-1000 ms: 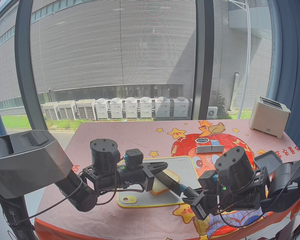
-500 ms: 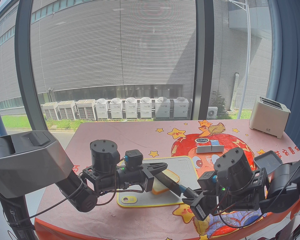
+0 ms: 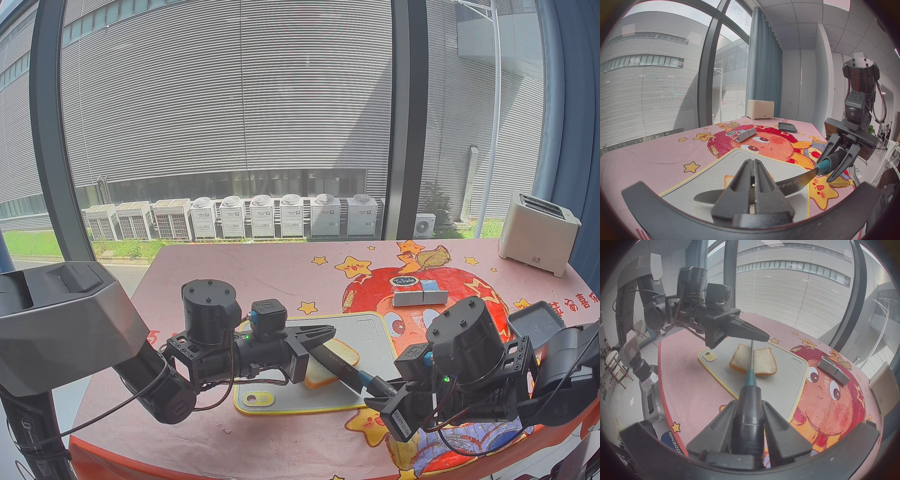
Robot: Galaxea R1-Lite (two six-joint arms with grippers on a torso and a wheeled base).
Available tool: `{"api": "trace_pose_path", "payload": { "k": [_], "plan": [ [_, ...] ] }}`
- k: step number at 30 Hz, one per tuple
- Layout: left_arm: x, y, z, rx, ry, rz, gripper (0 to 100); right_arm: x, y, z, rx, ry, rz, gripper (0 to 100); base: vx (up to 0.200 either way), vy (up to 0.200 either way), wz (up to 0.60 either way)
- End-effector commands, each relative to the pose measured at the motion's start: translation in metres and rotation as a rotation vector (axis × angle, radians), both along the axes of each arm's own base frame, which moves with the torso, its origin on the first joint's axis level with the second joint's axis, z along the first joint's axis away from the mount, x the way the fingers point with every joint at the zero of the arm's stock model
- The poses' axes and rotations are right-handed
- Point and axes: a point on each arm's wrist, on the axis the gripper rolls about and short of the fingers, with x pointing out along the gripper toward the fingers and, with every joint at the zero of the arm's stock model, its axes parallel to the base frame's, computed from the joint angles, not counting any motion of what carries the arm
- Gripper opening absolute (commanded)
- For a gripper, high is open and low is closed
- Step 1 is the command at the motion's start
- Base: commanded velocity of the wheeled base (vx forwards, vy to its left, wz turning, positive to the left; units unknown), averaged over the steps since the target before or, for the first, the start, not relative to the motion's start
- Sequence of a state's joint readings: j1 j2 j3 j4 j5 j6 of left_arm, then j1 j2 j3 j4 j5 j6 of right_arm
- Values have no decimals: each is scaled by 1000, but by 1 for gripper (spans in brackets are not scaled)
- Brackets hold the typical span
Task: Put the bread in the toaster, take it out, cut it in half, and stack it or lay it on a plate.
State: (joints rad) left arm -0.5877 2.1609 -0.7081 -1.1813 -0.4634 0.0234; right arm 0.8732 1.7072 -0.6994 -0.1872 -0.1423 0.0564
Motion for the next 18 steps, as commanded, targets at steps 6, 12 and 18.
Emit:
{"api": "trace_pose_path", "payload": {
  "k": [6, 12, 18],
  "plan": [
    [1, -1, -1, 1, 2, -1, 0, 1, -1, -2, -8, 11, -9, 0, 0, 0, 0],
    [1, -1, -1, 0, 0, 0, 0, 2, 0, -3, -5, 15, -16, 0, 0, 0, 0],
    [2, -2, 1, -5, -7, -1, 0, 2, -1, -4, -6, 16, -16, 0, 0, 0, 0]
  ]
}}
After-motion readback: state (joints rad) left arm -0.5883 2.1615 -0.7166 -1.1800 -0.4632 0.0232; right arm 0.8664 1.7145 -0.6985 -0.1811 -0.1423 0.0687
